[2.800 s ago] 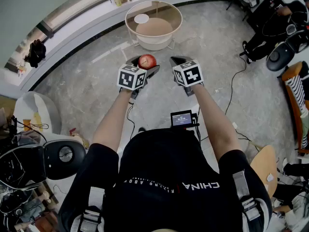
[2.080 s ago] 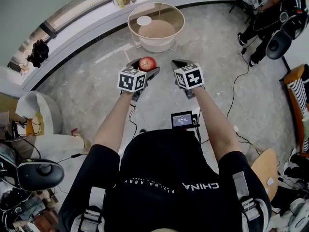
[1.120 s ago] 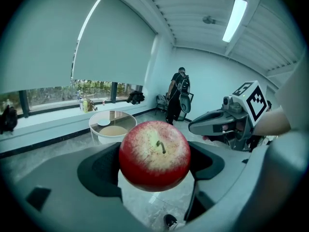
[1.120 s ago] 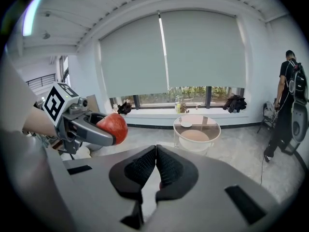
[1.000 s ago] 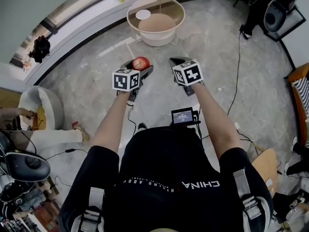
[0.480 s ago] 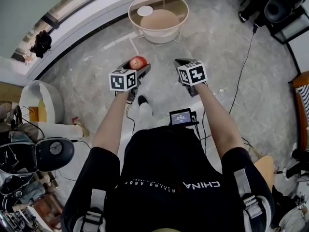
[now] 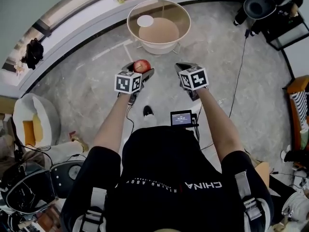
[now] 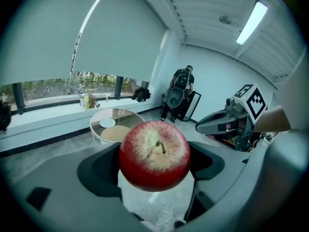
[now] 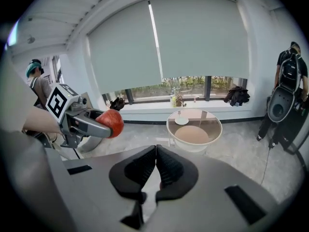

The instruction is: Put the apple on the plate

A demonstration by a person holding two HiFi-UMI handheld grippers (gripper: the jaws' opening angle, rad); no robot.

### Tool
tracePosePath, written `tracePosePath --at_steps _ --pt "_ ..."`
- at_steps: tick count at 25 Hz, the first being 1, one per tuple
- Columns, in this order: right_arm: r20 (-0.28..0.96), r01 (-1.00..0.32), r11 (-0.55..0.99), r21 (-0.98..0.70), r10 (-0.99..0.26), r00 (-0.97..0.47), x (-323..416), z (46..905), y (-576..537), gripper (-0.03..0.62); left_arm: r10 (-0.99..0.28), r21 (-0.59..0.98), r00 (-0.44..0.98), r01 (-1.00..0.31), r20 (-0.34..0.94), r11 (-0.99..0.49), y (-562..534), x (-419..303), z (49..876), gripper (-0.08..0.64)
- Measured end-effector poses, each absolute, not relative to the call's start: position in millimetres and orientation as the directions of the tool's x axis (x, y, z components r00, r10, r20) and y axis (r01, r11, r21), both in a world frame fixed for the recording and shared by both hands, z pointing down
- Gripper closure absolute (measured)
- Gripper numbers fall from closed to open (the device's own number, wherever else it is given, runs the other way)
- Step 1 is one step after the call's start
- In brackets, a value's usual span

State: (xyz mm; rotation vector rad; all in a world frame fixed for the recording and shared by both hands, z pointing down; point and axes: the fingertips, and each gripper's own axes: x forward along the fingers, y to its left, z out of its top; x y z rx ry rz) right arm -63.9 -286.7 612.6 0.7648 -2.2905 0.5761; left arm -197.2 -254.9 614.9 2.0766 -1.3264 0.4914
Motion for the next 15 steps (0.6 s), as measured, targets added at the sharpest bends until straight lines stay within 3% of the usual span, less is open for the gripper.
tracePosePath --at_steps 3,8,15 --pt "0.695 -0.683 0.708 -0.18 -0.4 -0.597 -85.8 620.8 -300.5 0.563 -0.663 0.3 0.459 -0.889 0.592 -0.347 -267.3 -219.2 624.9 0.137" --pt "0.695 -0.716 0.672 -0.187 -0.425 -0.58 -56.0 611.2 -255.6 0.563 -0.612 0.32 0.5 -0.865 0.612 -0.386 -232.0 -191.1 625.4 0.137" --pt "0.713 -0.748 0.633 -0.2 -0.43 -0.554 67.3 565.1 -197.5 0.563 -0.577 0.342 0.532 -0.845 0.619 -0.412 -172.6 -69.7 579.6 0.137"
